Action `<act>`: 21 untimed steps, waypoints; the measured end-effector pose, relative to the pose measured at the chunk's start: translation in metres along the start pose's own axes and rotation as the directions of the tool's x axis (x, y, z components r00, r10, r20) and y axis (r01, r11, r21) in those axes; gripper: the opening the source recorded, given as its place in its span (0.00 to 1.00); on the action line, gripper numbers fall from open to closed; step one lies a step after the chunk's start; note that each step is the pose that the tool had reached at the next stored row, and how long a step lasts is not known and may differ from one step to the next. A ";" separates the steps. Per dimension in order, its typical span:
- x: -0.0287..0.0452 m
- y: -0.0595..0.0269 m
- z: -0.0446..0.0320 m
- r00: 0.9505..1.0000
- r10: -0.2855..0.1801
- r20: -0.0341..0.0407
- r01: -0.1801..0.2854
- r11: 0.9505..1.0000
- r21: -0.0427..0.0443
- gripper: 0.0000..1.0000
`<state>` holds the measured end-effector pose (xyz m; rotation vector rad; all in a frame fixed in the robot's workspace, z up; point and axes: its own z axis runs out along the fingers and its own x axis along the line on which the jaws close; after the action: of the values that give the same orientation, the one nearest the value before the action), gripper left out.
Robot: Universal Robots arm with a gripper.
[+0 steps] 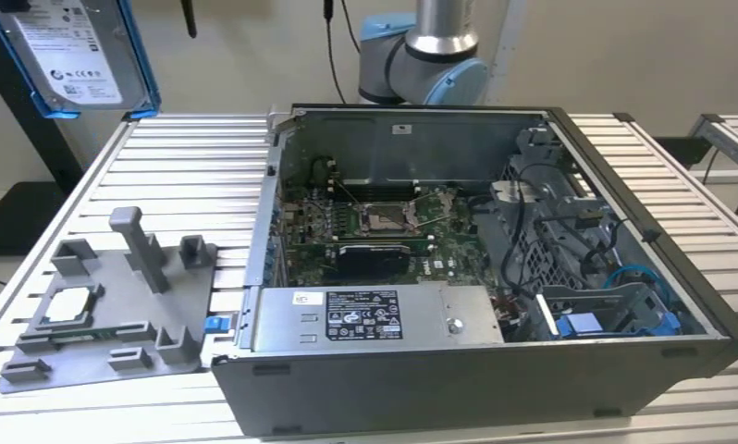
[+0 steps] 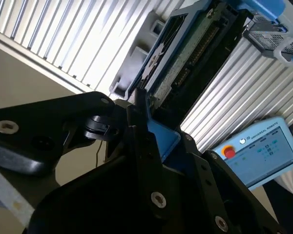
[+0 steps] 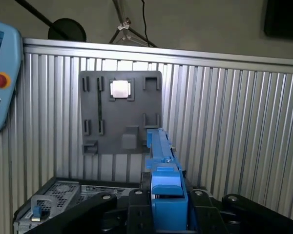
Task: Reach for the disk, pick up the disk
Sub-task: 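Pick up the disk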
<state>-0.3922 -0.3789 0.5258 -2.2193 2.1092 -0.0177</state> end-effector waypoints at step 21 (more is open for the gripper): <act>0.0050 -0.0953 0.0060 1.000 0.000 0.000 0.000 1.000 -0.006 0.00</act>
<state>-0.2966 -0.3789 0.5259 -2.2220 2.1120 -0.0115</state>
